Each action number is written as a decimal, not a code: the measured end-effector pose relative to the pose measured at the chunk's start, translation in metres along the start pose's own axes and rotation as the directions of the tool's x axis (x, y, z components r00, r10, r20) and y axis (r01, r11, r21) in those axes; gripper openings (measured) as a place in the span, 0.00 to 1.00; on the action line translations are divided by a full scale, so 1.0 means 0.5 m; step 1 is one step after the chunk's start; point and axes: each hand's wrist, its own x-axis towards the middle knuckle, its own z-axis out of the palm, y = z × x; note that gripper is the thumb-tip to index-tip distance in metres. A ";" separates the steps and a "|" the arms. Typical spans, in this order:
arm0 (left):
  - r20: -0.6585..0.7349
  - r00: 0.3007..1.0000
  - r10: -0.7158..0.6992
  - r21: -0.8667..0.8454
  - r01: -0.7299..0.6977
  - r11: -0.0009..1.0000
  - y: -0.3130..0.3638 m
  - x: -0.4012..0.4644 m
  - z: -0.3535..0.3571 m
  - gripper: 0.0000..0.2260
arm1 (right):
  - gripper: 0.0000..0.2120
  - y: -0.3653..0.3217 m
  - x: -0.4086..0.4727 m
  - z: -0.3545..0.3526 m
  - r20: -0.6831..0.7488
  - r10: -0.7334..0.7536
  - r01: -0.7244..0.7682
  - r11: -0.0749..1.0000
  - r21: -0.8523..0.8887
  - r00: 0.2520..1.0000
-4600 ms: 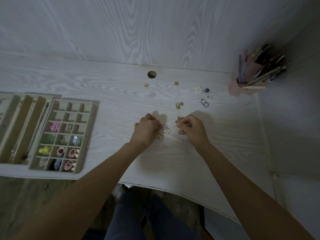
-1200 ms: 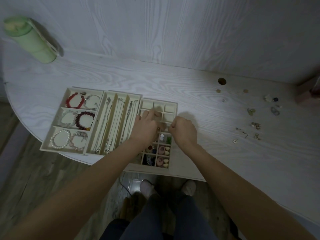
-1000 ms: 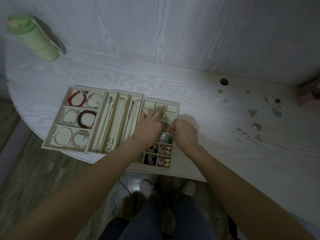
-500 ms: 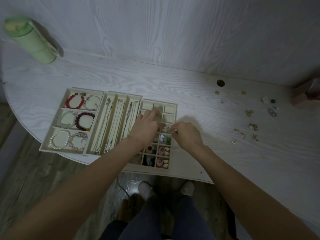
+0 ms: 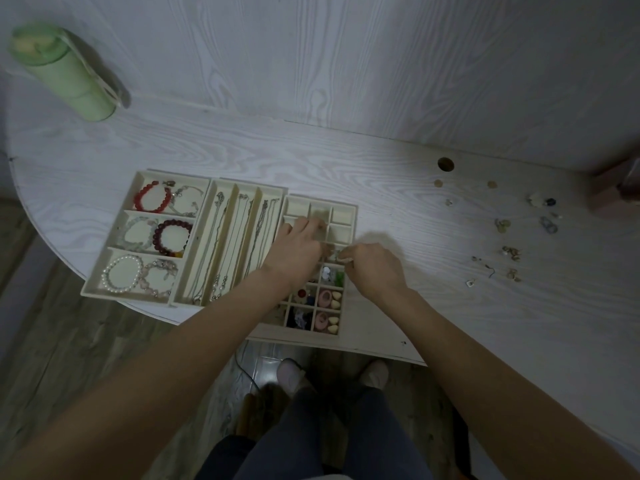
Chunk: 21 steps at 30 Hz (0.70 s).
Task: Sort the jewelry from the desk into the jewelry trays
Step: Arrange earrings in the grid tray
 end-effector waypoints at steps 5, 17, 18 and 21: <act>-0.007 1.000 0.021 0.045 -0.020 0.999 0.004 0.007 0.000 0.16 | 0.17 -0.007 0.005 0.000 0.056 -0.004 0.008 0.997 -0.079 0.998; -0.038 0.999 0.034 -0.158 -0.040 0.987 -0.006 0.002 0.008 0.23 | 0.10 0.025 -0.007 -0.026 0.020 0.193 -0.164 0.773 0.612 0.981; -0.076 0.997 0.024 -0.213 -0.040 0.976 -0.009 -0.001 0.008 0.23 | 0.10 0.028 -0.008 -0.030 0.053 0.225 -0.196 0.683 0.704 0.973; -0.202 0.976 -0.083 -0.468 -0.022 0.883 -0.011 -0.016 0.006 0.21 | 0.12 0.034 -0.013 -0.043 0.212 0.238 -0.280 0.304 0.911 0.948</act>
